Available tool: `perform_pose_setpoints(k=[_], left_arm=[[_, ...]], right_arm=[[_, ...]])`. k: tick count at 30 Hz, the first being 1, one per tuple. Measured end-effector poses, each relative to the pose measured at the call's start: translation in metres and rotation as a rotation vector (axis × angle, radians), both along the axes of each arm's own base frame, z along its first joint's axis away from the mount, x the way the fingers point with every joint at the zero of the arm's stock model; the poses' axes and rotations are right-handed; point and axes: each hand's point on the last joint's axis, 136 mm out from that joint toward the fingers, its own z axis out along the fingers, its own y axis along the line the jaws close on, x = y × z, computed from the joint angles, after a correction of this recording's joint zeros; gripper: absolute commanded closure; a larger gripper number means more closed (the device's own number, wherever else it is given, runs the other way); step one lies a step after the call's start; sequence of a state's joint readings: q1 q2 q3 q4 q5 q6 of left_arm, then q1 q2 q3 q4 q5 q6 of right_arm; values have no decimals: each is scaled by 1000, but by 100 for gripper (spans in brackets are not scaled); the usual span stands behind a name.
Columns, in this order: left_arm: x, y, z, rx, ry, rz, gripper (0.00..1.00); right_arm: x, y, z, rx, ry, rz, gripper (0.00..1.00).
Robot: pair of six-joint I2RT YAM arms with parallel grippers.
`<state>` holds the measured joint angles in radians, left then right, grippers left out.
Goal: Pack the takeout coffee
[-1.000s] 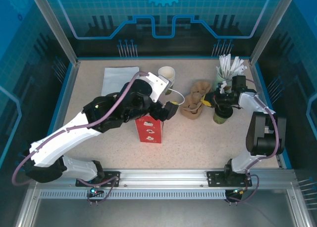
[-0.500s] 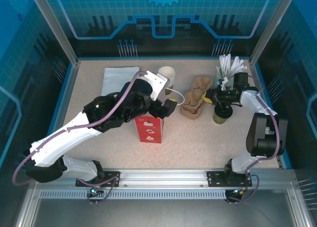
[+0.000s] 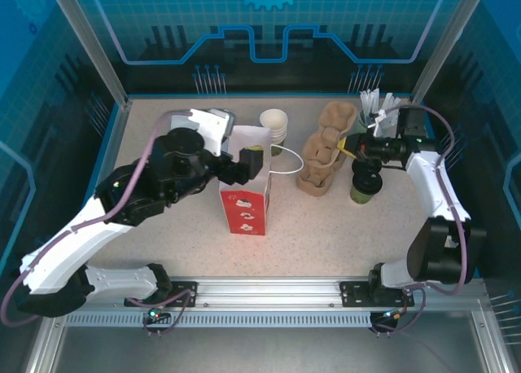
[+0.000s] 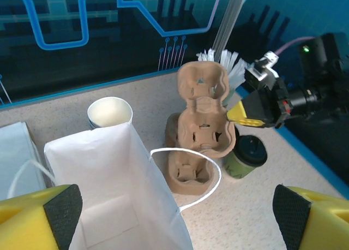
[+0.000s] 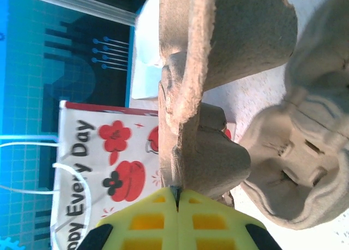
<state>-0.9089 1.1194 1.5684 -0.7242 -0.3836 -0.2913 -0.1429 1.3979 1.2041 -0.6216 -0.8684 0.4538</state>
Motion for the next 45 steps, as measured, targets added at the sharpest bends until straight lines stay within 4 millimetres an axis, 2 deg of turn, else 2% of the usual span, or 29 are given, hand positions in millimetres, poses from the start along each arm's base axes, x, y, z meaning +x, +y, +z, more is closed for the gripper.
perform_pose_setpoints(k=[4,9,14,18,22,25,36,41,45], left_arm=[[-3,17,6,-98,31,-4,8],[-4,21,12,-182,75,-64,9],[3,1,10,-231,150,-187,10],[10,-24,13,-268,187,-312,12],[14,-43,18,-295,202,-404,15],[16,-50,24,-321,207,-444,19],[13,-61,36,-383,211,-512,35],[16,-64,32,-385,229,-512,40],[19,-67,28,-386,247,-514,51]], right_arm=[[-8,-6,45,-32,-143,-9,100],[-18,-3,103,-59,-324,28,100],[-37,9,160,-43,-488,111,100],[-62,39,187,11,-558,249,100],[-91,74,198,79,-575,406,100],[-101,87,201,111,-577,475,100],[-102,99,197,154,-545,533,100],[-106,104,200,167,-551,556,100],[-106,106,201,174,-551,562,100]])
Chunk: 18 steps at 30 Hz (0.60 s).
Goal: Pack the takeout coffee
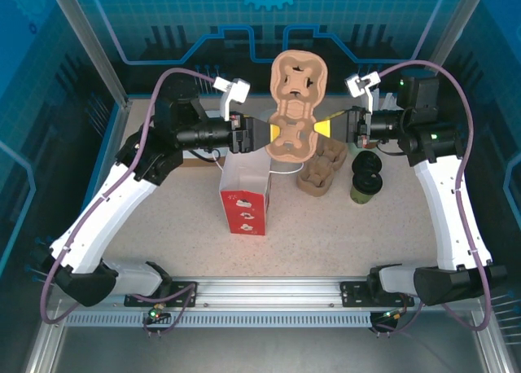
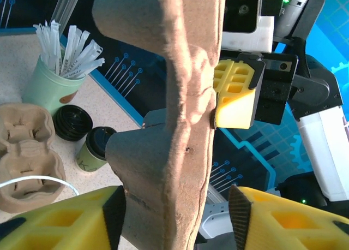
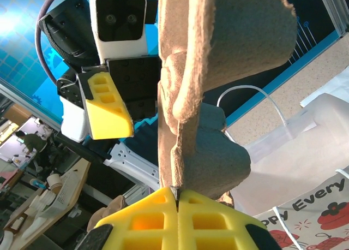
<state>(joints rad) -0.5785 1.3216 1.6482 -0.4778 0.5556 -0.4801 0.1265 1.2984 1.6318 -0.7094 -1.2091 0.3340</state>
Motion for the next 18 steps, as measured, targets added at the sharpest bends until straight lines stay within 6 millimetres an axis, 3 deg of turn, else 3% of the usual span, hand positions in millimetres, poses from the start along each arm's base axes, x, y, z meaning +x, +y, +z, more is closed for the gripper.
perform_pose_setpoints(k=[12,18], left_arm=[[4,0,-6,-1,23,10,91],[7,2,-10,10,29,29,97]], right_arm=[[4,0,-1,0,2,-5,100],[11,-1,-9,-26,-9,-47,71]])
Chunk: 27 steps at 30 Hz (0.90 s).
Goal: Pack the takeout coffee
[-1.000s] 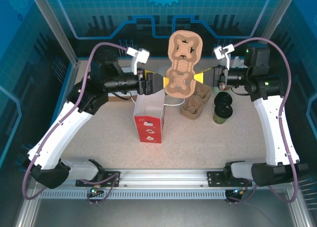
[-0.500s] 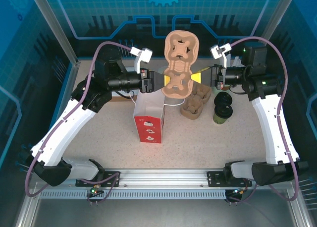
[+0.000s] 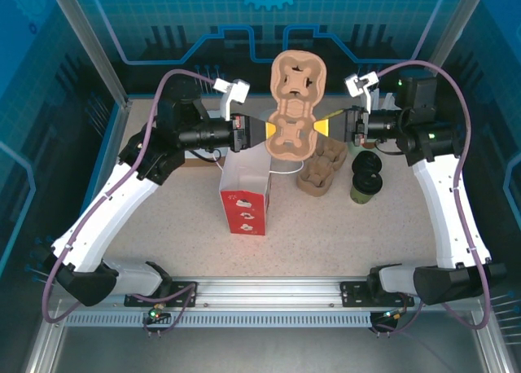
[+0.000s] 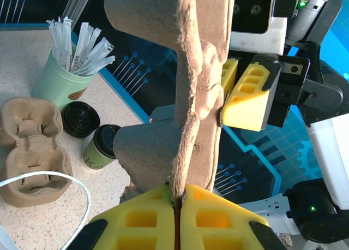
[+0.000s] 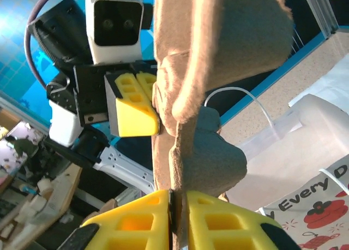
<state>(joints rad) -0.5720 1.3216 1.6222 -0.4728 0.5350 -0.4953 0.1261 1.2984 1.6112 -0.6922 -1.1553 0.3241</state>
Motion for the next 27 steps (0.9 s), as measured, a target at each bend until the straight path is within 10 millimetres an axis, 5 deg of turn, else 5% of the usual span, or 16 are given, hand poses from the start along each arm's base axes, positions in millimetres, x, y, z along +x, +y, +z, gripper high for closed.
perform_pose_setpoints(k=[8,14,27], left_arm=[[-3,18,-13,87,8,104,99],[-26,29,-18,183,-40,179,100],[-23,39,-48,314,-31,297,100]], right_arm=[[8,-28,-13,-163,-130,-237,43],[-3,-47,-11,-304,-352,-359,22],[-1,-41,-15,-603,-731,-375,0]])
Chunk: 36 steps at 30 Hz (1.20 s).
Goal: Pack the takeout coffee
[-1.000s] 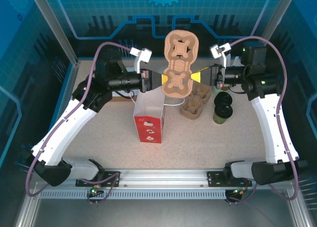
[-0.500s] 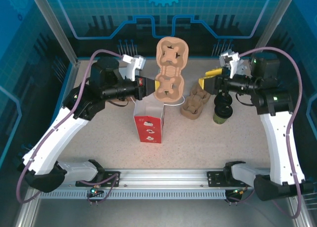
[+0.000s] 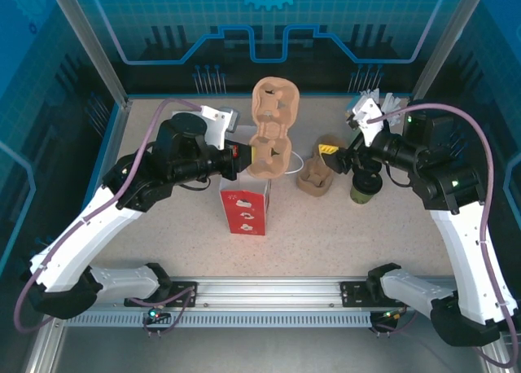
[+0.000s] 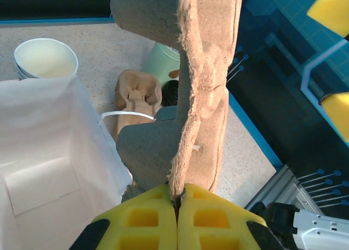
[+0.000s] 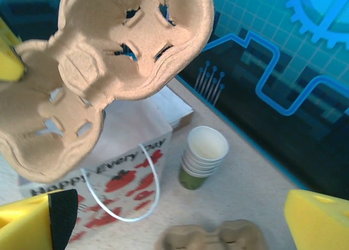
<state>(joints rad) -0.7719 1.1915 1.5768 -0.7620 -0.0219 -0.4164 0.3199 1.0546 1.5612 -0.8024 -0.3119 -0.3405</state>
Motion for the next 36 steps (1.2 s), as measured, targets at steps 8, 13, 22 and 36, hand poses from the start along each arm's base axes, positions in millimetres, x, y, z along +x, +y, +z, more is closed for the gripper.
perform_pose_setpoints(k=[8,13,22,36], left_arm=[[5,3,-19,67,38,33,100],[5,3,-22,78,42,40,100],[6,-5,-41,140,75,37,100],[4,-19,-41,149,76,11,100]], right_arm=[[-7,18,-6,-182,-120,51,0],[-9,39,-11,-300,-186,95,0],[-10,70,-19,-478,-285,182,7],[8,100,-44,-536,-233,258,13]])
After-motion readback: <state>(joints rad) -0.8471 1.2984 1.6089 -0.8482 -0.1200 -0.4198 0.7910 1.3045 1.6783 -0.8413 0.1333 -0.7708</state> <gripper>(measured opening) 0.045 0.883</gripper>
